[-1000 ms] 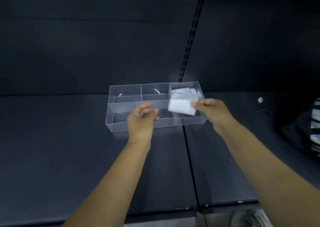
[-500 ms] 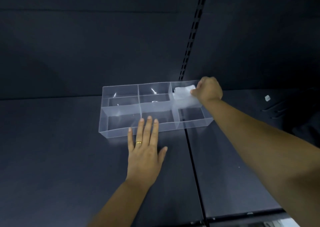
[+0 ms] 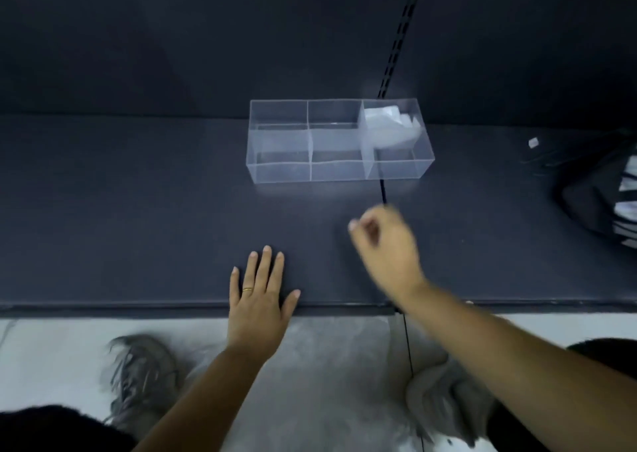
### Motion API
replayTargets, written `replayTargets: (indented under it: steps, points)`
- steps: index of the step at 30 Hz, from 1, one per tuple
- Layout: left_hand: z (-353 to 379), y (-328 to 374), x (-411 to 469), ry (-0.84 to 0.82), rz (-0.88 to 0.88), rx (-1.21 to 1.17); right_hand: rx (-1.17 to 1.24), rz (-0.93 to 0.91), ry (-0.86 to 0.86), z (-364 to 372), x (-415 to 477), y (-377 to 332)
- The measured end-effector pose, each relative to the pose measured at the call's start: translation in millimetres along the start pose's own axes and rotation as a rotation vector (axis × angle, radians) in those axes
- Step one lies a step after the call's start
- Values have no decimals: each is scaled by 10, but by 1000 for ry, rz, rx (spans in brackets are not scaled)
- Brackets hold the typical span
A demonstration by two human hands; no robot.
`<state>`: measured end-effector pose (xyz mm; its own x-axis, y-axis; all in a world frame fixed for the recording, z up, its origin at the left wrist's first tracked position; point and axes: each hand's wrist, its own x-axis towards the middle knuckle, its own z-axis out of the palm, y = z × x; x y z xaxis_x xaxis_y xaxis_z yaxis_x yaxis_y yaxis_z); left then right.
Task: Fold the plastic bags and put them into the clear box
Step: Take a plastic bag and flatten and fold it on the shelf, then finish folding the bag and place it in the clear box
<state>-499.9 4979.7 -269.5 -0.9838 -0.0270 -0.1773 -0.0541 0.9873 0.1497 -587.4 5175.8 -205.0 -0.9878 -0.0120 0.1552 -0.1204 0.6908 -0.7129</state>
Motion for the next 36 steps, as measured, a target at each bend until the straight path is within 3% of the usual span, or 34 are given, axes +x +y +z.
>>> replayTargets:
  steps: [3,5,7,10,13,16,21,24,26,29,33,36]
  points:
    - [26,-108,-230,3,-23,-27,-48,-156,-467,223,-1014,-92]
    - [57,-143,-321,-21,-40,-11,-227,-211,-820,334,-1526,31]
    - [110,-160,-383,-41,-42,18,-459,-57,-1039,403,-1935,272]
    - [136,-183,-413,-56,-32,13,-665,284,-1119,413,-2370,642]
    - [132,-220,-375,-105,-27,-26,-589,266,-1155,314,-2363,772]
    - [72,-236,-343,-187,-33,-70,-392,274,-1070,127,-1907,619]
    - [-300,-165,-306,-341,-126,-320,51,337,-697,-378,-1119,113]
    - [-685,-3,-298,-516,-203,-1023,235,360,-581,-678,-844,-164]
    - [-877,123,-350,-610,-92,-1349,379,386,-513,-802,-767,-317]
    - [-1045,315,-420,-562,-35,-1476,541,458,-465,-917,-763,-489]
    - [-1157,407,-441,-400,-285,-1574,586,550,-411,-966,-781,-497]
    - [-1219,330,-472,-340,-472,-1753,532,748,-295,-1016,-727,-369]
